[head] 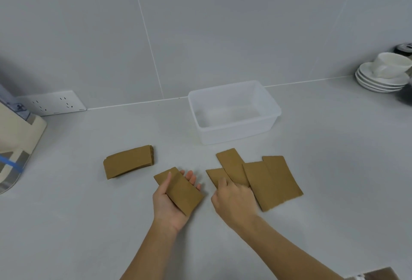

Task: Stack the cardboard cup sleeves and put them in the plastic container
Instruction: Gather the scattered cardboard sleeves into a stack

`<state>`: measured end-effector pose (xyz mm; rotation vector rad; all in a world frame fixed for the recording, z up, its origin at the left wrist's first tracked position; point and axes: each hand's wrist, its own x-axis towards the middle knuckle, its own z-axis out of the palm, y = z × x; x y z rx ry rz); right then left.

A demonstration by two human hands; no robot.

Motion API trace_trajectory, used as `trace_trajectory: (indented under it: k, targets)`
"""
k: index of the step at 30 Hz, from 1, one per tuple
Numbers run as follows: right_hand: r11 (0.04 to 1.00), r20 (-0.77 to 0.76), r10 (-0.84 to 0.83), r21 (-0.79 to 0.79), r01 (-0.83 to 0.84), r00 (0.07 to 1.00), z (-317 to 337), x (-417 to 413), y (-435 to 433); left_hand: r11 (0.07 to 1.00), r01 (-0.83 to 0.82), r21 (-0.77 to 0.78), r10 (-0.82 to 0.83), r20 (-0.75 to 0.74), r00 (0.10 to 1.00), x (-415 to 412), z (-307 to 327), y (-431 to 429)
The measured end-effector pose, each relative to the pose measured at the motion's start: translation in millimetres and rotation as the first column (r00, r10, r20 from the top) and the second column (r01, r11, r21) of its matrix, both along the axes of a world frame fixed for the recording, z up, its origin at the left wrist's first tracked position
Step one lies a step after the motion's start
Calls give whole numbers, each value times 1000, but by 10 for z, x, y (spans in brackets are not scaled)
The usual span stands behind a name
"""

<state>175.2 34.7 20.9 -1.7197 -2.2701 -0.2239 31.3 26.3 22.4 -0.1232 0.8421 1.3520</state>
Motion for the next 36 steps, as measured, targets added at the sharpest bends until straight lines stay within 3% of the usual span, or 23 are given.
trace_trajectory:
  k: [6, 11, 19, 29, 36]
  targets:
    - [995, -17, -25, 95, 26, 1000, 244, 17, 161, 994, 105, -29, -107, -63, 992, 78, 78, 35]
    - [990, -77, 67, 127, -57, 995, 283, -108, 131, 972, 233, 10, -231, -112, 967, 205, 170, 63]
    - [949, -215, 220, 274, -157, 951, 305, -303, 26, 970, 235, 56, -229, -88, 969, 265, 247, 64]
    - [956, -321, 261, -46, -290, 911, 160, -278, -4, 967, 253, -17, -254, -52, 966, 245, 232, 30]
    - [970, -363, 192, -71, -233, 912, 225, -141, 21, 969, 247, -26, -248, -101, 964, 311, 178, 87]
